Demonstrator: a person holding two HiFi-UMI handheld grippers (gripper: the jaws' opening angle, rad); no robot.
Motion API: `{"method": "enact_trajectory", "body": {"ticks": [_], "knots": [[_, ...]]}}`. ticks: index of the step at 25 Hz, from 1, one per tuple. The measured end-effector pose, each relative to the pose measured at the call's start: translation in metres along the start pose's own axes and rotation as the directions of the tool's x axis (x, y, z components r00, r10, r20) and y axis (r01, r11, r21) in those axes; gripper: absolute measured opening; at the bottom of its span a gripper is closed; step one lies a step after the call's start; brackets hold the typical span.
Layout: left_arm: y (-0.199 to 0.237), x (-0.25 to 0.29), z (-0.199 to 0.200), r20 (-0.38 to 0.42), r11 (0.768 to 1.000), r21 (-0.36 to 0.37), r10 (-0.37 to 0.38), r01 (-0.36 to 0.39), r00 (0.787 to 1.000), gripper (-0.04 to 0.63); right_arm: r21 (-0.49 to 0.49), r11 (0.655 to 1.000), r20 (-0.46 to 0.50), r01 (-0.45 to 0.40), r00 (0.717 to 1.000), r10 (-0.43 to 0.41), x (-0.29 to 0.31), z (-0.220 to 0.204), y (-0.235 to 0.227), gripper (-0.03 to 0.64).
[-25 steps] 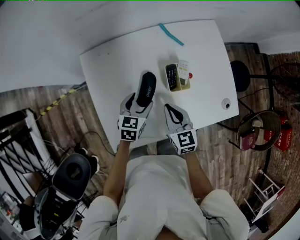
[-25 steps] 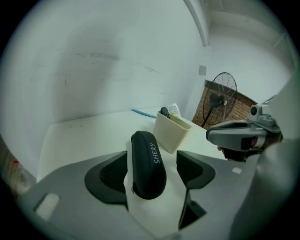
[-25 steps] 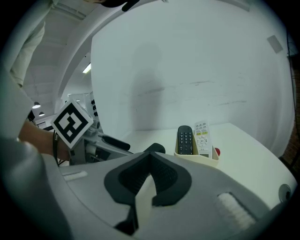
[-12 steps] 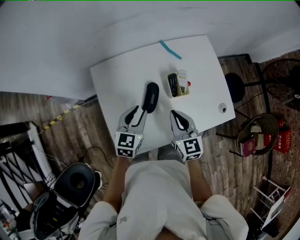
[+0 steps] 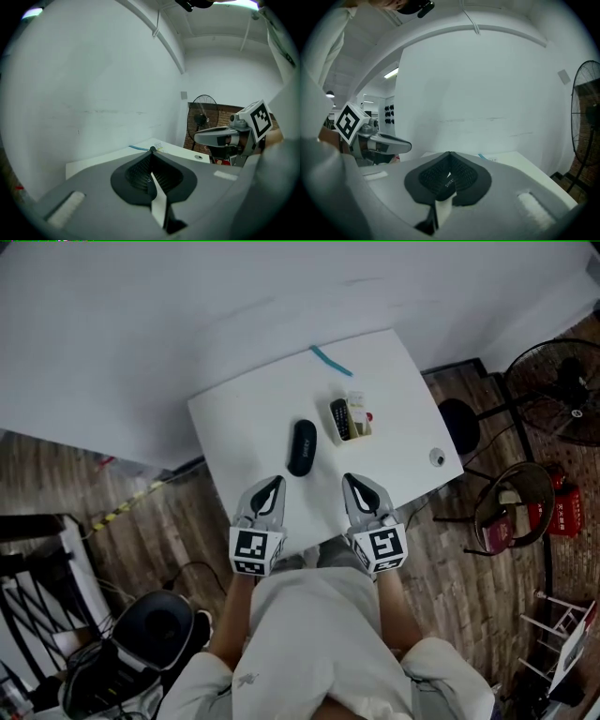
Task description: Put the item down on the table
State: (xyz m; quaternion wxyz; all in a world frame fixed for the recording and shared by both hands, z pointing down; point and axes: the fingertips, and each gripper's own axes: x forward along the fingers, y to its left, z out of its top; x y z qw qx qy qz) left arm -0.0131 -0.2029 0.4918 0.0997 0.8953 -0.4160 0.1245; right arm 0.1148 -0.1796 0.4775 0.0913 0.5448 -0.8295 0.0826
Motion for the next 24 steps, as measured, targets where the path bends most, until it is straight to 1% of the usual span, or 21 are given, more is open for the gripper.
{"method": "enact_trajectory", "body": {"ticks": [7,14,24], "knots": [[-0.011,-0.012,0.002,0.027,0.999,0.031,-0.037,0.036,0.999,0.012,0.012,0.999,0.018,0.036,0.999,-0.037,-0.018,-0.001,0.013,0.003],[-0.017,-0.020,-0.002,0.038,0.997,0.039,-0.067,0.065,0.997,0.012,-0.003,0.998,0.034,0.060,0.998,-0.060,-0.026,0.004,0.021,0.003],[-0.011,-0.033,0.003,0.062,0.996,0.037,-0.089,0.087,0.994,0.012,-0.019,0.997,0.042,0.076,0.996,-0.075,-0.024,0.013,0.043,0.003]]}}
